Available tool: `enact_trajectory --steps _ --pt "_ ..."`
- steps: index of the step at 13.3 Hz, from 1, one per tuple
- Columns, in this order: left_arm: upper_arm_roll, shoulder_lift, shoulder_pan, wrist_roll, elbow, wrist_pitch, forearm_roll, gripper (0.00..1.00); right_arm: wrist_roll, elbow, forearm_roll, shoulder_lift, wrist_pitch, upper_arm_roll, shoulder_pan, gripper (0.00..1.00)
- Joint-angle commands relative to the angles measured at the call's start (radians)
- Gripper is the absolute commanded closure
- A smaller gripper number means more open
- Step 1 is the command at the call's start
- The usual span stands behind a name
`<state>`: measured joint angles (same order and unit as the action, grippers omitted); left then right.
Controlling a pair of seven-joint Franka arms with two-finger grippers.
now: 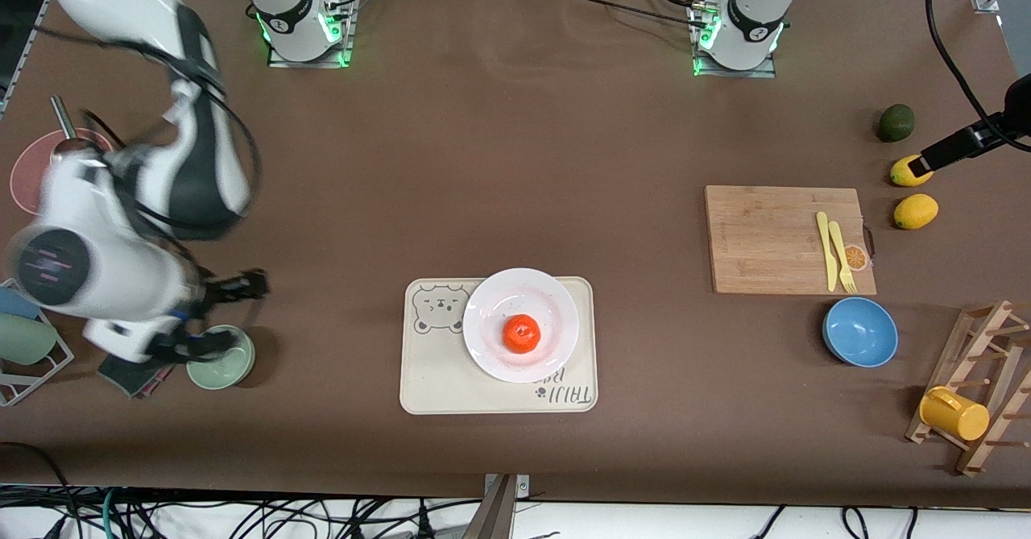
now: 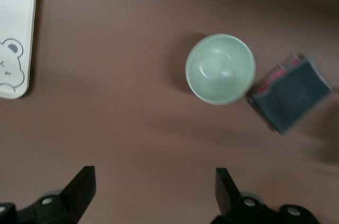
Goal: Place orange and plate with both arms
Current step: 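Open the right gripper and withdraw it from the plate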
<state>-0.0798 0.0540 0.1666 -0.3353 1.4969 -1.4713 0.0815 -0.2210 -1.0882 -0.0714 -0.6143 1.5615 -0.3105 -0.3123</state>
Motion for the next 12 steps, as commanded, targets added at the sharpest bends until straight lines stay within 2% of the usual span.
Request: enact_trajectory --steps 1,3,5,6,9,12 --pt "-0.005 0.004 0.010 0.022 -0.017 0.020 0.031 0.00 -0.004 -0.071 0.004 0.146 -0.092 -0.042 -0.008 0.00" --pt "-0.008 0.004 0.008 0.015 -0.017 0.019 0.031 0.00 0.009 -0.267 0.005 0.316 -0.100 -0.016 0.018 0.00" --pt "-0.011 0.006 0.007 0.004 -0.017 0.017 0.031 0.00 0.014 -0.456 0.024 0.448 -0.049 0.092 0.130 0.00" --pt "-0.011 0.006 0.004 -0.002 -0.017 0.019 0.031 0.00 0.011 -0.491 0.030 0.477 -0.011 0.138 0.195 0.00" --pt "-0.011 0.006 0.002 -0.001 -0.014 0.019 0.029 0.00 0.009 -0.588 0.065 0.621 0.131 0.145 0.266 0.00" --pt "-0.012 0.021 -0.002 0.016 -0.021 0.014 0.026 0.00 0.002 -0.587 0.067 0.636 0.085 0.160 0.289 0.00"
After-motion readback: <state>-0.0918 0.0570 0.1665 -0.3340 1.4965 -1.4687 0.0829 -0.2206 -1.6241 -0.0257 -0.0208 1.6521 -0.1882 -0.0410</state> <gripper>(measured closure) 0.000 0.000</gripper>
